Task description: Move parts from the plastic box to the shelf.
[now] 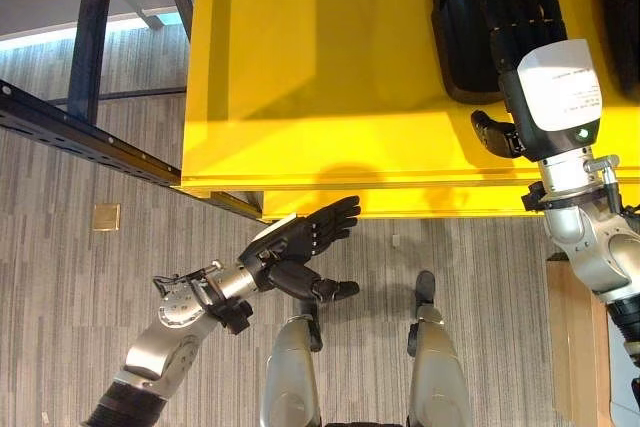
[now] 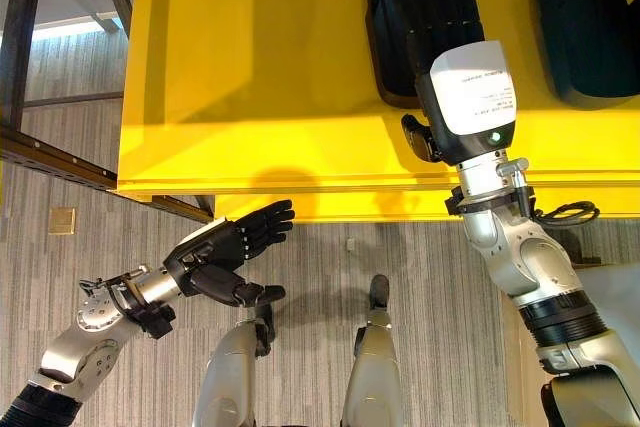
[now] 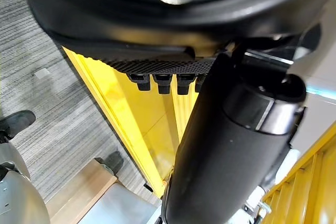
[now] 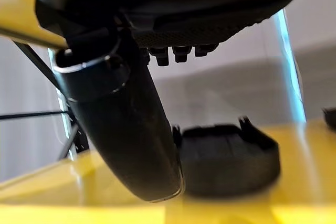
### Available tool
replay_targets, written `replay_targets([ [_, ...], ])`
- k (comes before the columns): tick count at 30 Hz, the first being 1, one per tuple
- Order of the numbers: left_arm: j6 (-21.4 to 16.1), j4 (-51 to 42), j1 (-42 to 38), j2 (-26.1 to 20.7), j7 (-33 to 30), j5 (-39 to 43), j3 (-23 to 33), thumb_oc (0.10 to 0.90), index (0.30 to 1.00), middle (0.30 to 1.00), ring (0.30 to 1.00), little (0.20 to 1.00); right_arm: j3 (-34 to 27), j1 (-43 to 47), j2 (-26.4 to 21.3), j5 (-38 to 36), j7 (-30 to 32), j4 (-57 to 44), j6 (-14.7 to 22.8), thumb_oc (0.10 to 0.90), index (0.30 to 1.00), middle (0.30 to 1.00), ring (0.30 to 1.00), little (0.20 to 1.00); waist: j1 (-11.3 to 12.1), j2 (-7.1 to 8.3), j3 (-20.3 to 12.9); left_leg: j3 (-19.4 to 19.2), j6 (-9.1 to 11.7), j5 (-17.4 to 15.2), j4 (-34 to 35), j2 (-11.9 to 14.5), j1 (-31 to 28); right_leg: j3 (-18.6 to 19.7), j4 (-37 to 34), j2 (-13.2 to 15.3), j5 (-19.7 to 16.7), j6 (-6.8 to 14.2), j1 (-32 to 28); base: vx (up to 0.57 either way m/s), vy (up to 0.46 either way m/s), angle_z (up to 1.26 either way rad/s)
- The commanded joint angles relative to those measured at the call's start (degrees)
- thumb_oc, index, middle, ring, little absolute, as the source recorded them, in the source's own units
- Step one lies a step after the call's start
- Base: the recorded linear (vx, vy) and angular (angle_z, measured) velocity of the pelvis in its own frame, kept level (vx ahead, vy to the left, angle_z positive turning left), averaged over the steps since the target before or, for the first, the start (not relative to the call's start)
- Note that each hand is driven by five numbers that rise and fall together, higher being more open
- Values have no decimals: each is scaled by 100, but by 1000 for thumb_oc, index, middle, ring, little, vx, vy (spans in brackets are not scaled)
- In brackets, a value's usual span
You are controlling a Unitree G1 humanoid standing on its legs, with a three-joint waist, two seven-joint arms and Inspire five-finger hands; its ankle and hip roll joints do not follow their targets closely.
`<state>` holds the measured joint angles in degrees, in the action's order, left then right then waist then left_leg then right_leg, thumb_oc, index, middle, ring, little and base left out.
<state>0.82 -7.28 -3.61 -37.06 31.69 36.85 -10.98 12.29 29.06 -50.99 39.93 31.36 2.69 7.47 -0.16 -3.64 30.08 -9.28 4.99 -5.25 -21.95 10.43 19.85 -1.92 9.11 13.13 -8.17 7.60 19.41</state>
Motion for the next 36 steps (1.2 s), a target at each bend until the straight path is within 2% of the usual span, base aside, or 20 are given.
replay_targets([
  [1,-612,-938,273,142,-61,464,10,900,1000,1000,1000,1000,-737,271,53,-115,1013,-886,248,900,1000,1000,1000,1000,-117,-99,-440,30,-411,-142,480,-431,-295,-280,950,-342,1446,-413,-172,23,58,-1],
  [5,-698,-1000,423,300,-245,446,36,900,1000,1000,1000,1000,-1284,-493,551,-413,1313,-1609,296,900,1000,1000,1000,1000,-303,-131,-472,-56,-408,-167,544,-428,-437,-205,923,-348,1436,-408,-224,53,121,-3],
  [9,-892,-982,650,394,-395,467,116,900,1000,1000,1000,1000,-1819,-1462,780,-642,1585,-2078,580,900,1000,1000,1000,1000,-486,-128,-534,-173,-429,-169,666,-428,-609,-114,842,-343,1387,-368,-287,41,114,-9],
  [14,-1058,-946,907,473,-517,500,282,900,1000,1000,1000,1000,-2205,-2190,908,-1025,1453,-2426,717,900,1000,1000,1000,1000,-650,-69,-626,-301,-435,-153,843,-407,-805,-71,650,-343,1317,-322,-407,24,106,-11],
  [18,-1172,-883,1246,508,-516,493,543,900,1000,1000,1000,1000,-2597,-2922,1001,-1760,1295,-2573,778,900,1000,1000,1000,1000,-798,39,-756,-455,-462,-224,980,-432,-1084,-60,370,-347,1235,-251,-658,26,128,-10],
  [21,-1262,-848,1559,553,-371,619,765,900,1000,1000,1000,1000,-2873,-3503,1097,-2351,1262,-2535,742,900,1000,1000,1000,1000,-887,141,-910,-600,-538,-277,1129,-519,-1315,-23,15,-343,1040,-153,-854,56,211,-9],
  [22,-1409,-855,1710,583,-327,628,866,900,1000,1000,1000,1000,-3048,-3785,1183,-2617,1264,-2516,721,900,1000,1000,1000,1000,-948,200,-1000,-675,-574,-285,1230,-579,-1421,59,-198,-326,841,-44,-880,44,273,-6],
  [24,-1462,-874,1798,602,-206,783,940,900,1000,1000,1000,1000,-3206,-3960,1268,-2799,1239,-2470,689,900,1000,1000,1000,1000,-1017,242,-1066,-758,-631,-315,1336,-644,-1512,172,-406,-281,651,73,-877,24,281,-16],
  [25,-1474,-908,1838,626,-142,807,966,900,1000,1000,1000,1000,-3356,-4125,1339,-3005,1211,-2408,545,900,1000,1000,1000,1000,-1096,289,-1139,-813,-675,-325,1465,-699,-1589,330,-609,-232,442,212,-862,32,243,-31],
  [27,-1422,-935,1892,655,-162,689,950,900,1000,1000,1000,1000,-3493,-4307,1524,-3215,1071,-2298,452,900,1000,1000,1000,1000,-1200,396,-1247,-963,-751,-343,1703,-792,-1767,407,-1066,-119,-40,443,-831,43,214,-37],
  [29,-1360,-963,1917,663,-246,688,937,900,1000,1000,1000,1000,-3542,-4387,1582,-3347,971,-2255,364,900,1000,1000,1000,1000,-1192,459,-1311,-1117,-758,-349,1835,-805,-1853,242,-1276,-32,-300,543,-779,35,178,-33],
  [30,-1350,-967,1948,675,-394,676,941,900,1000,1000,1000,1000,-3507,-4376,1620,-3419,841,-2169,395,900,1000,1000,1000,1000,-1106,460,-1369,-1187,-759,-477,1991,-792,-1986,-78,-1375,28,-374,665,-749,2,237,-44],
  [32,-1452,-894,1977,699,-734,506,924,900,1000,1000,1000,1000,-3369,-4244,1625,-3573,680,-2000,443,900,1000,1000,1000,1000,-918,562,-1398,-1569,-739,-437,2183,-734,-2113,-865,-1327,134,-552,698,-670,-103,159,-98],
  [34,-1487,-825,1993,717,-947,423,916,900,1000,1000,1000,1000,-3244,-4192,1635,-3987,578,-1857,280,900,1000,1000,1000,1000,-804,640,-1421,-1845,-776,-406,2237,-681,-2188,-1262,-991,293,-533,670,-632,-187,-16,-226],
  [36,-1428,-771,1994,664,-913,349,902,900,1000,1000,1000,1000,-3250,-4401,1752,-4250,602,-1753,129,900,1000,1000,1000,1000,-810,654,-1488,-1875,-829,-356,2142,-589,-2138,-1157,-534,354,-294,521,-678,-175,-199,-161],
])
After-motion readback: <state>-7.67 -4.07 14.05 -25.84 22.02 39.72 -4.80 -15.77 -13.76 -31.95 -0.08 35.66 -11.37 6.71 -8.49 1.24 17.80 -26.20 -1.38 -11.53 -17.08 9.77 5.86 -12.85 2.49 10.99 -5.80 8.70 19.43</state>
